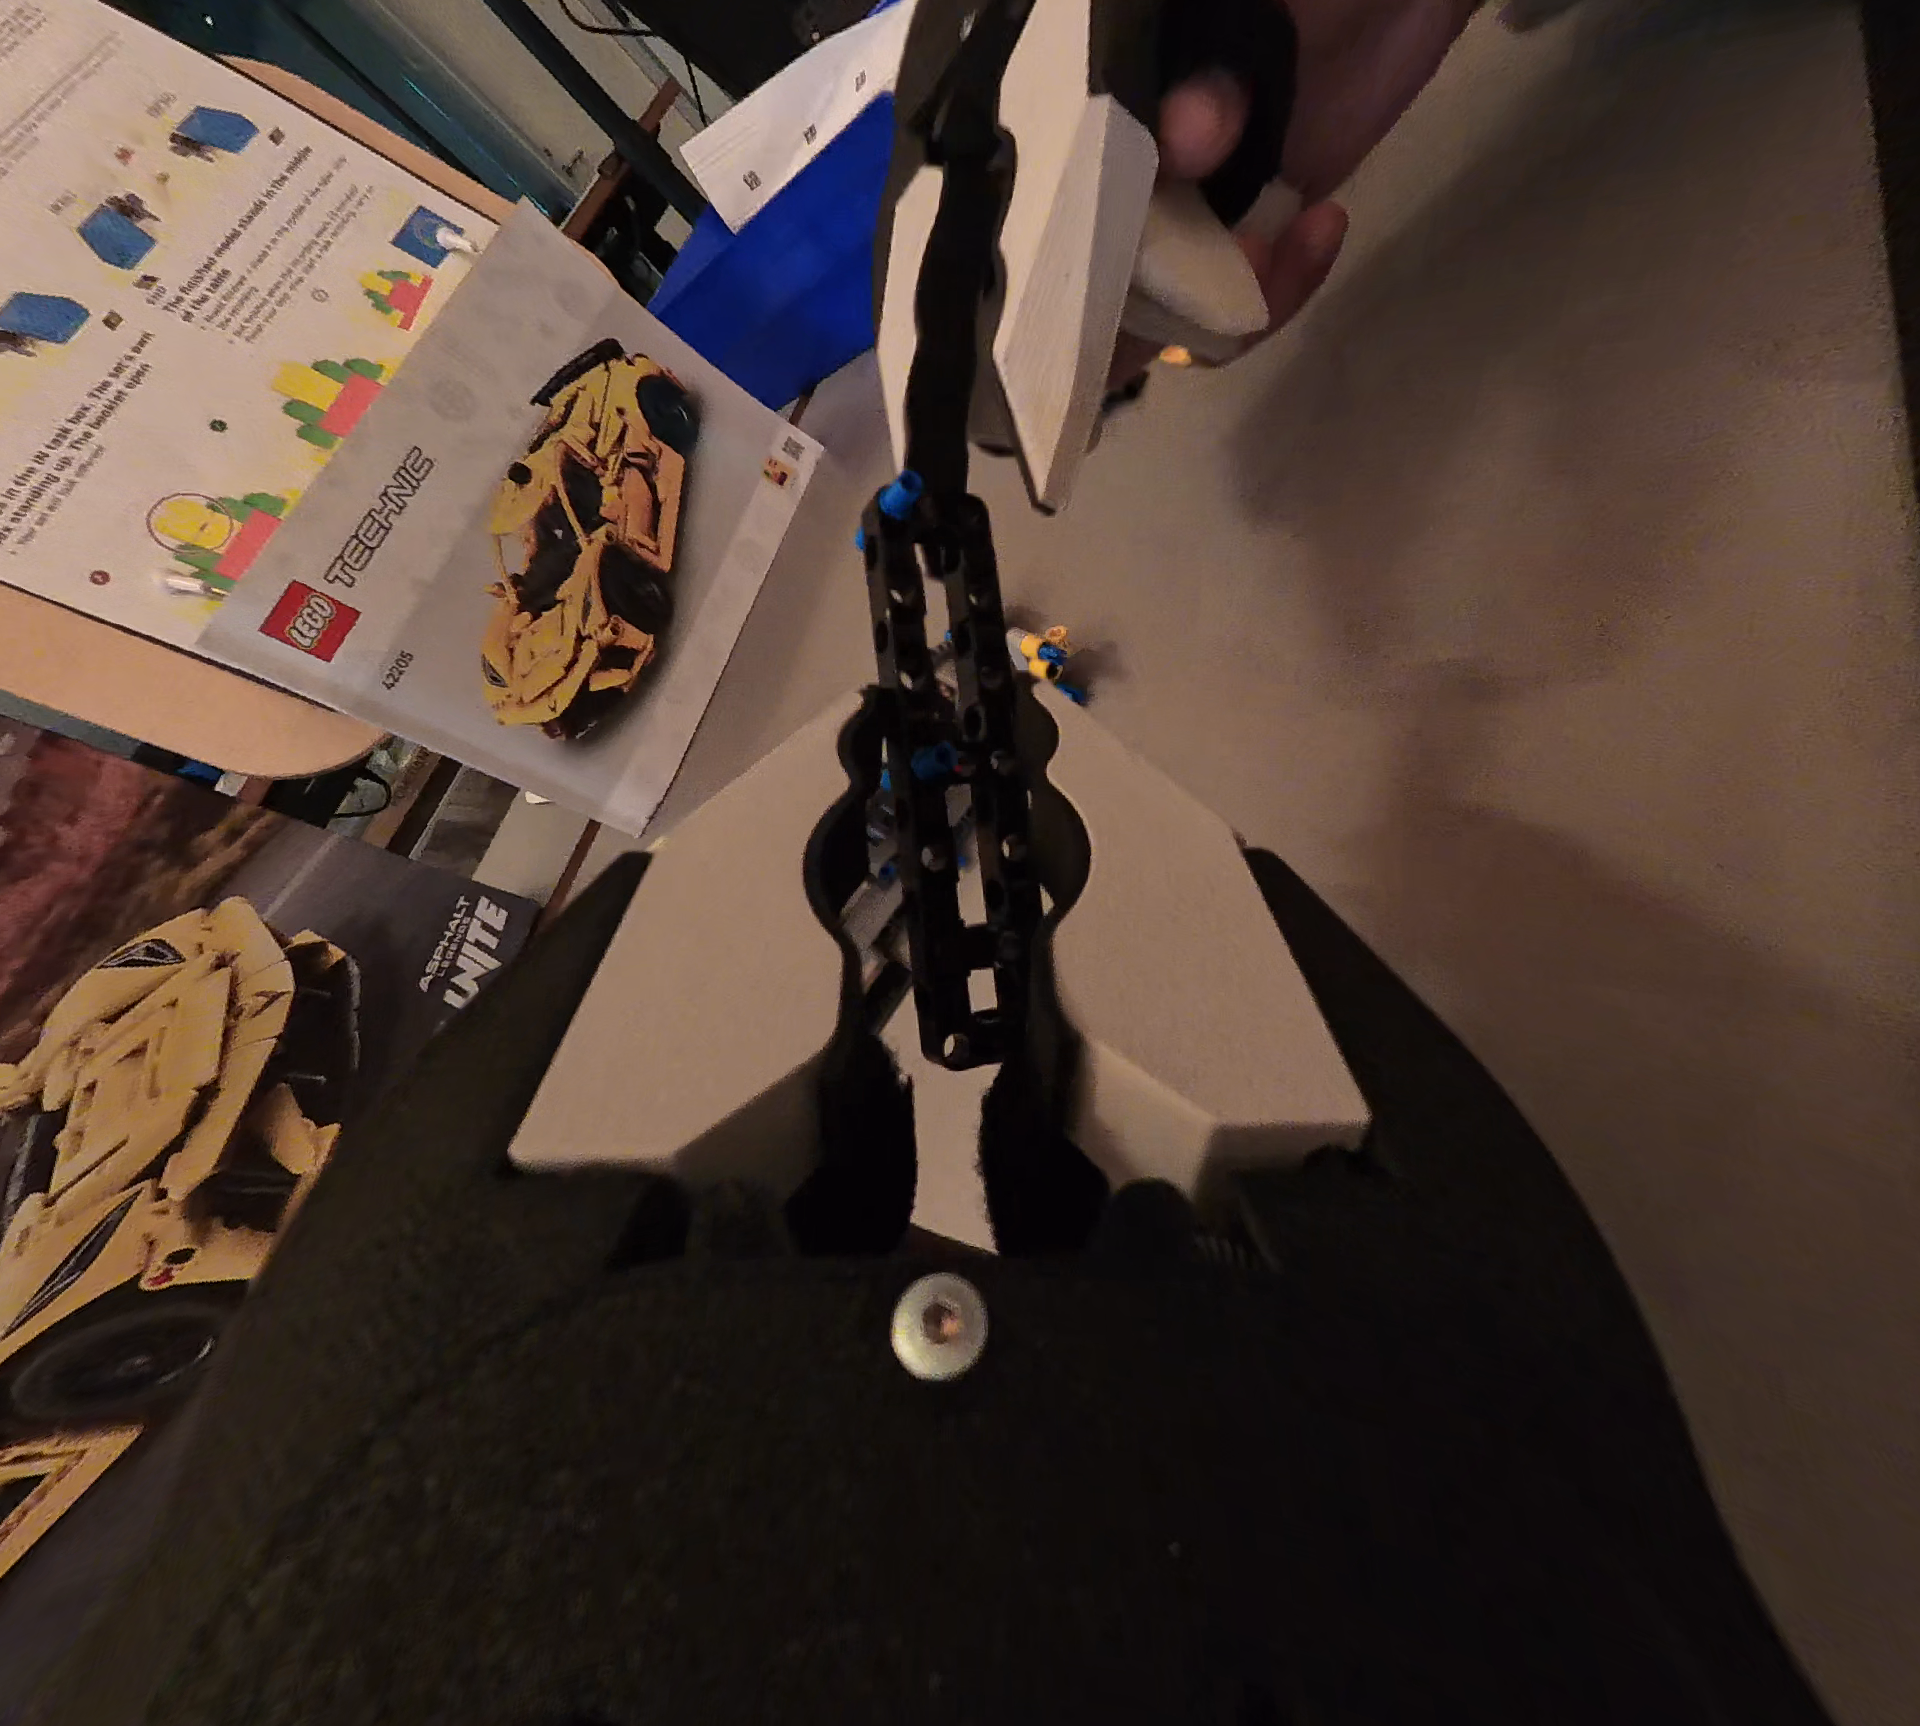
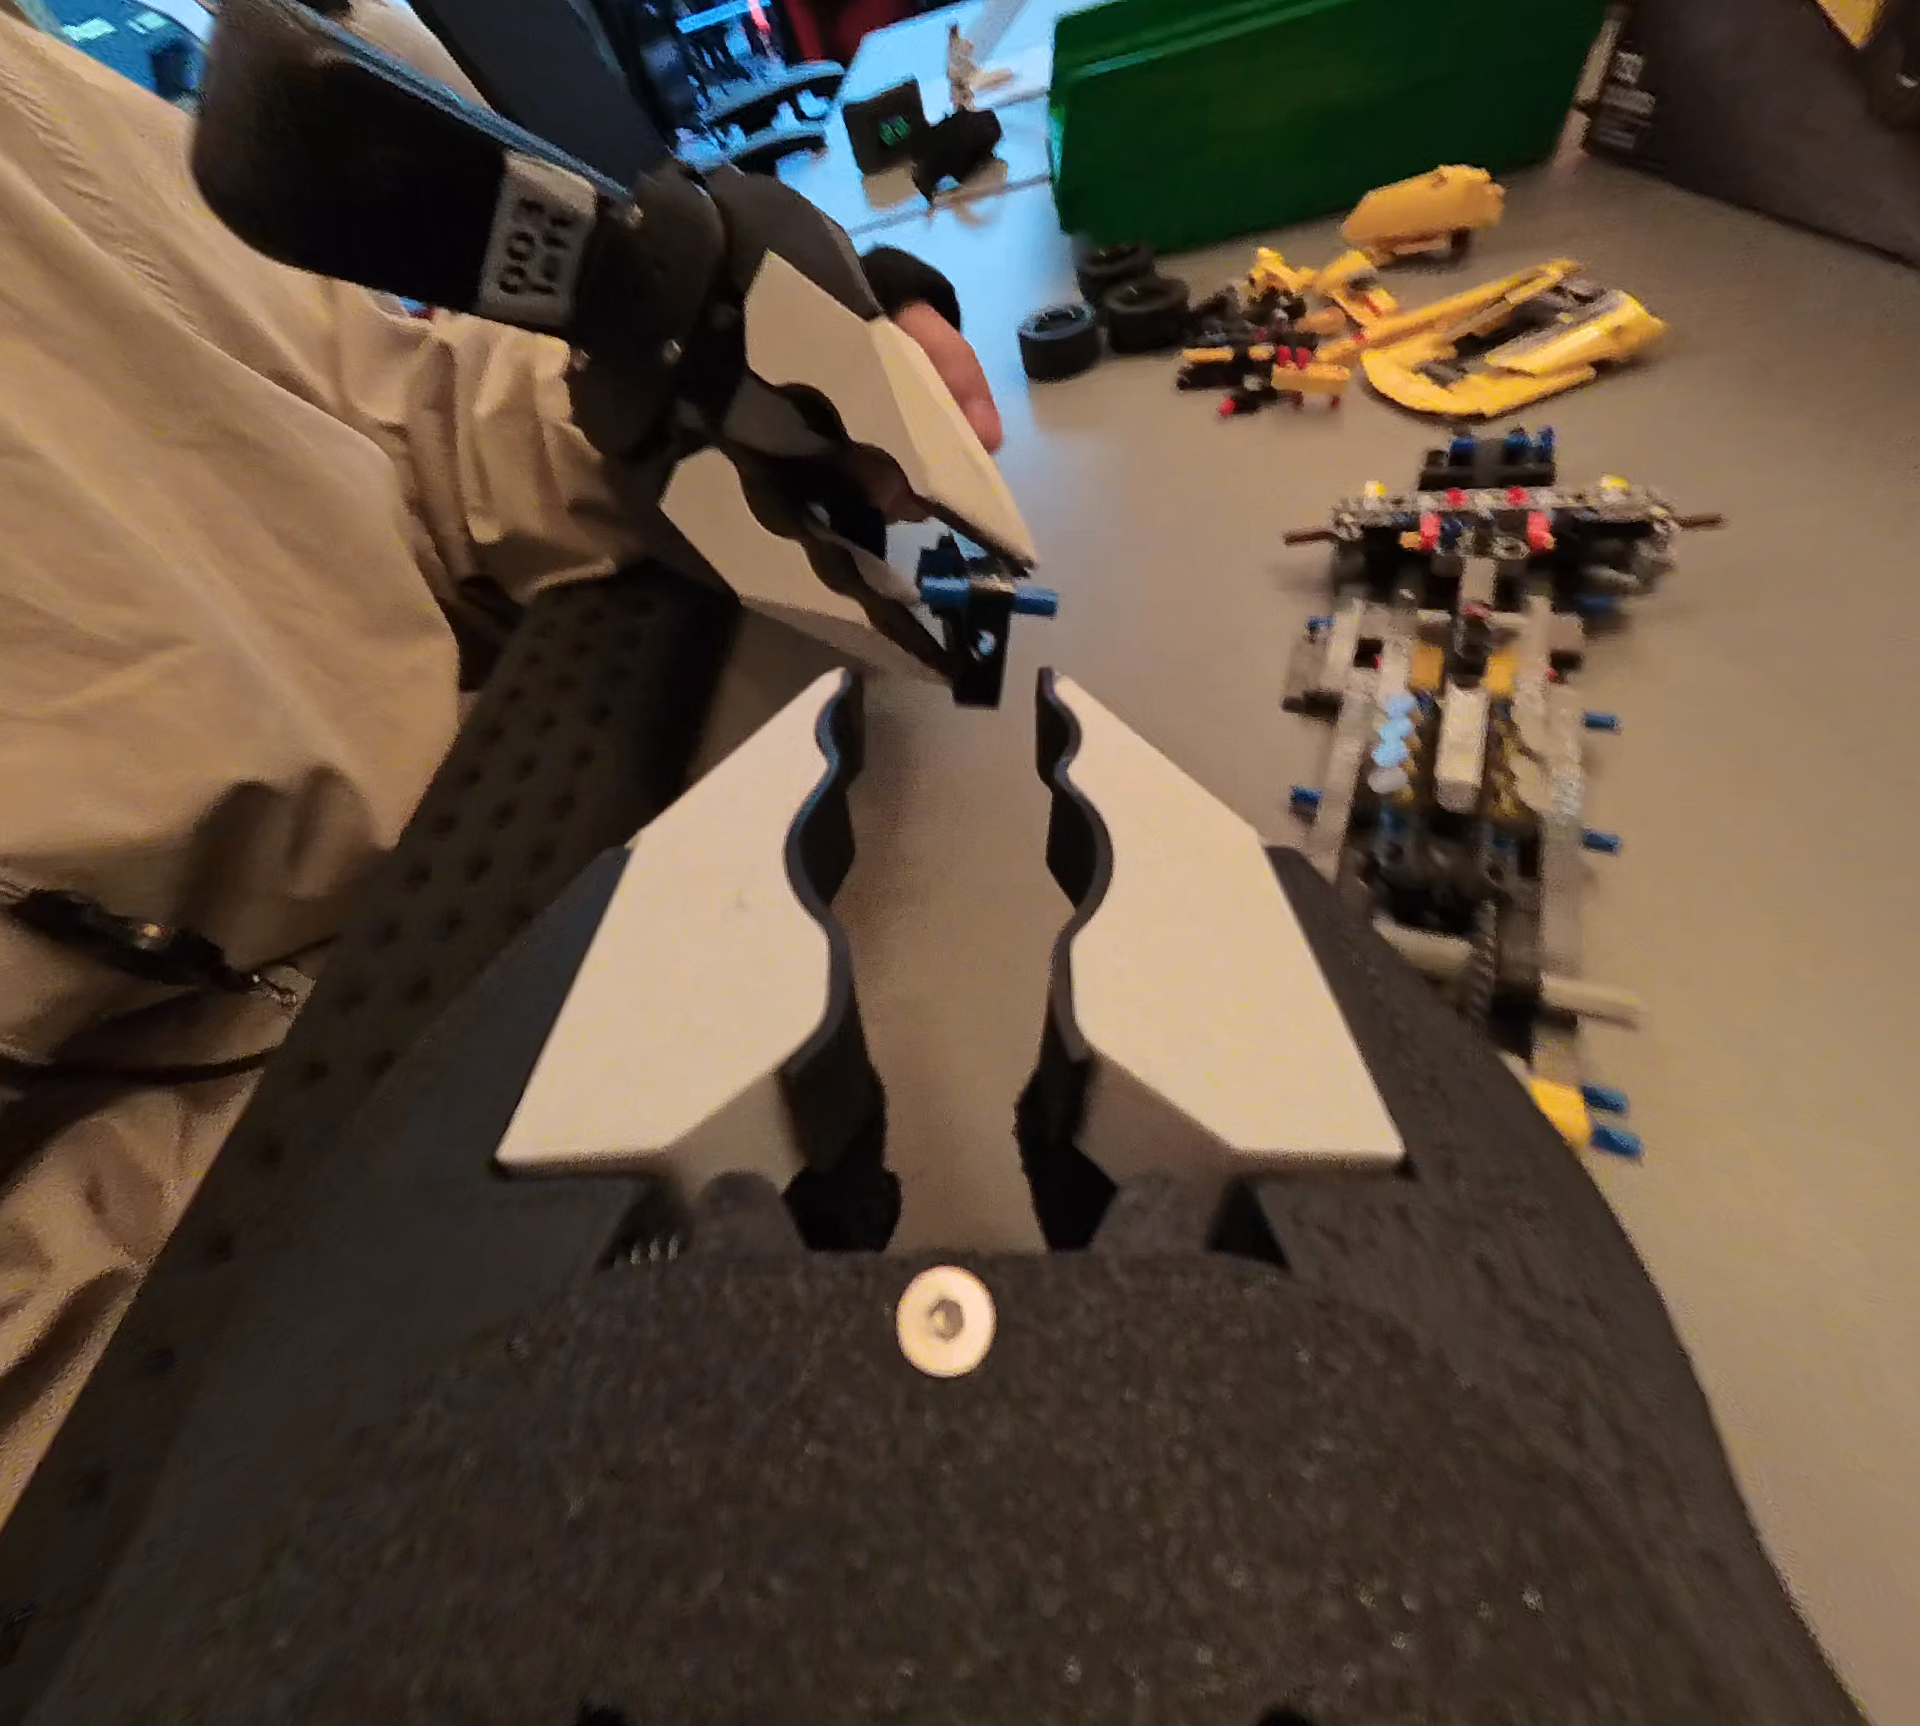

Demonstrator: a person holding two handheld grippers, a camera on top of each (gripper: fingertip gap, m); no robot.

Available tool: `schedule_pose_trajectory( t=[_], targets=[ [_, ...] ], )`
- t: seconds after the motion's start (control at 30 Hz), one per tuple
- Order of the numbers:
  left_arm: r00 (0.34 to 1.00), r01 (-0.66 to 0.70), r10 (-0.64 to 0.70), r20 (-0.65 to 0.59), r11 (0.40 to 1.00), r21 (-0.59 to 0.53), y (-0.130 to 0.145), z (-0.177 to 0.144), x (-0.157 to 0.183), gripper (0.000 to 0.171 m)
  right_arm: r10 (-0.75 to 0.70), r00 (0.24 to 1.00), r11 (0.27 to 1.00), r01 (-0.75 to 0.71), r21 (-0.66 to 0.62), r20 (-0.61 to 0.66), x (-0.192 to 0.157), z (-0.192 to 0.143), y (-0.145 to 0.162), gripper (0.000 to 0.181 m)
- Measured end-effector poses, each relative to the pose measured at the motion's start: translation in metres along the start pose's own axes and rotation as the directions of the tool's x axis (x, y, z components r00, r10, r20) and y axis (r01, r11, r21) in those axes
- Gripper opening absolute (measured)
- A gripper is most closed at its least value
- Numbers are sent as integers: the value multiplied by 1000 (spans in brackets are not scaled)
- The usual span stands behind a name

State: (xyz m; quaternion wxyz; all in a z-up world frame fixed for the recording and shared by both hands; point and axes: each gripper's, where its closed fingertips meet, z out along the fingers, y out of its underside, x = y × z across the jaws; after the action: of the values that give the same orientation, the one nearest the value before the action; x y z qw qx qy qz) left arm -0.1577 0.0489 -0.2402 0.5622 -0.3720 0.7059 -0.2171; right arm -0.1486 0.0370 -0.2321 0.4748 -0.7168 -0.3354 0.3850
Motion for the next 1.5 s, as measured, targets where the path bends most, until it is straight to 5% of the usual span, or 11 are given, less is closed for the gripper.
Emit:
schedule_pose_trajectory(
  t=[0.17, 0.3, 0.4, 0.67, 0.8, 0.97, 1.17, 1.5],
  targets=[
    [998, 46, -46, -30, 999, -8, 2, 1, 4, 24, -80, 996, 997, 80, 1, -44, 4, 6, -4, 7],
    [937, 323, -313, -158, 945, 43, -8, -6, -2, 27, -258, 959, 965, 250, -81, -115, 8, -1, 2, 6],
    [888, 420, -393, -238, 904, 74, -15, -12, -3, 28, -375, 921, 925, 364, -113, -104, -4, 4, 4, 6],
    [874, 357, -315, -369, 933, 49, -20, -16, 30, 9, -302, 953, 949, 302, -96, 15, -26, 19, 10, 8],
    [861, 361, -314, -401, 931, 47, -21, -19, 32, 8, -302, 953, 951, 299, -79, -30, -19, 21, 6, 33],
    [845, 383, -335, -416, 923, 34, -18, -20, 30, 8, -405, 914, 913, 402, -67, -26, -27, 24, 4, 15],
    [796, 469, -402, -453, 882, 42, -21, -22, 27, 7, -432, 900, 902, 430, -33, -57, -28, 25, -2, 15],
    [699, 642, -451, -555, 738, 209, -54, -36, 11, 8, -327, 945, 926, 322, 199, -7, -47, 16, -38, 16]
  ],
)
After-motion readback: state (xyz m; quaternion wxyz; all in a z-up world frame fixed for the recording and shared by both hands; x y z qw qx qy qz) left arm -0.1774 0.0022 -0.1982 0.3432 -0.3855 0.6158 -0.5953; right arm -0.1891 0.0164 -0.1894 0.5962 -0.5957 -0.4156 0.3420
